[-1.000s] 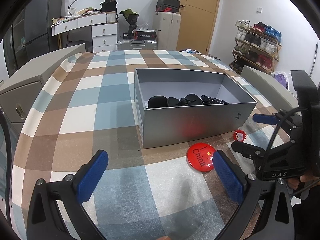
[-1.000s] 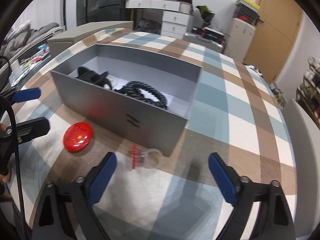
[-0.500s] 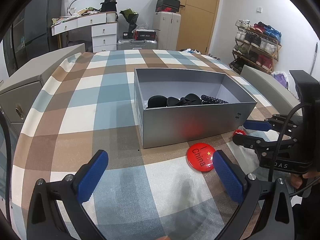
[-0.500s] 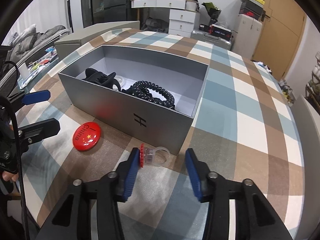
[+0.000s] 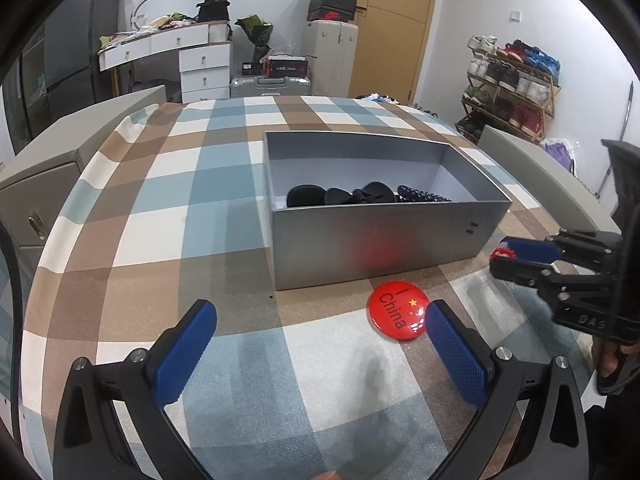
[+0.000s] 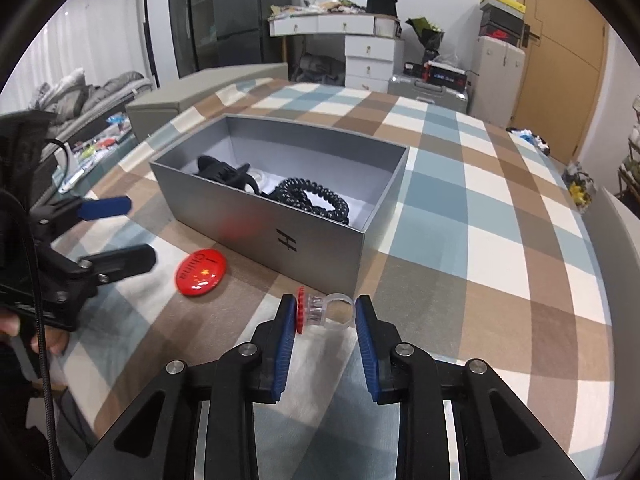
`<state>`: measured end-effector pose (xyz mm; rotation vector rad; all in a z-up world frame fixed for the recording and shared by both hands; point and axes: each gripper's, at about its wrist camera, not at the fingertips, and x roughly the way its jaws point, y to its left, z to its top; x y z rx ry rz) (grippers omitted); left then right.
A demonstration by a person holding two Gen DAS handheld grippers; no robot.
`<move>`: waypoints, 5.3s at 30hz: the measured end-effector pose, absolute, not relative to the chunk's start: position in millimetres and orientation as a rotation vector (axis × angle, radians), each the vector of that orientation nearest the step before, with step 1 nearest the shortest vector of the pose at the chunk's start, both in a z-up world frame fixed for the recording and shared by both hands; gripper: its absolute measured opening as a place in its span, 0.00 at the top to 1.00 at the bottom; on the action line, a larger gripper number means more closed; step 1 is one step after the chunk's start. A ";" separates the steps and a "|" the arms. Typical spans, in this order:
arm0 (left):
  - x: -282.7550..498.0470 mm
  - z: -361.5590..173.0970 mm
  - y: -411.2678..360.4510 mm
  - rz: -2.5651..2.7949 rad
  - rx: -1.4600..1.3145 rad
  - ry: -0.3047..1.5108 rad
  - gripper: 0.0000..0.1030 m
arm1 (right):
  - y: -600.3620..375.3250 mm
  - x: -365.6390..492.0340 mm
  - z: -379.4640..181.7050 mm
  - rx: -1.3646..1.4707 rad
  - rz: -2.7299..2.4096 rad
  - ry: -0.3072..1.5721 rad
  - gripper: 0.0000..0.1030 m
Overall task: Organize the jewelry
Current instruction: 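Grasp the red 'China' badge with the left tool while the right holds the ring box, then carry the badge over the grey box with the left tool while the right carries the ring box, then open the left tool to drop the badge in while the right releases the ring box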
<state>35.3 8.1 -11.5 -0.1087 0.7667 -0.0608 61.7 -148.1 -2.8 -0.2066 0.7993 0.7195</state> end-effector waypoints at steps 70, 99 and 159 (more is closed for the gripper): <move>56.7 57.1 -3.1 -0.076 0.000 0.554 0.64 | -147.8 86.2 77.1 0.043 0.815 0.637 0.72; 75.3 45.0 1.1 -0.050 -0.020 0.589 0.64 | -135.6 110.0 51.1 0.076 0.788 0.714 0.72; 84.0 24.4 -4.4 -0.049 0.004 0.636 0.24 | -137.0 119.9 37.6 0.099 0.747 0.707 0.33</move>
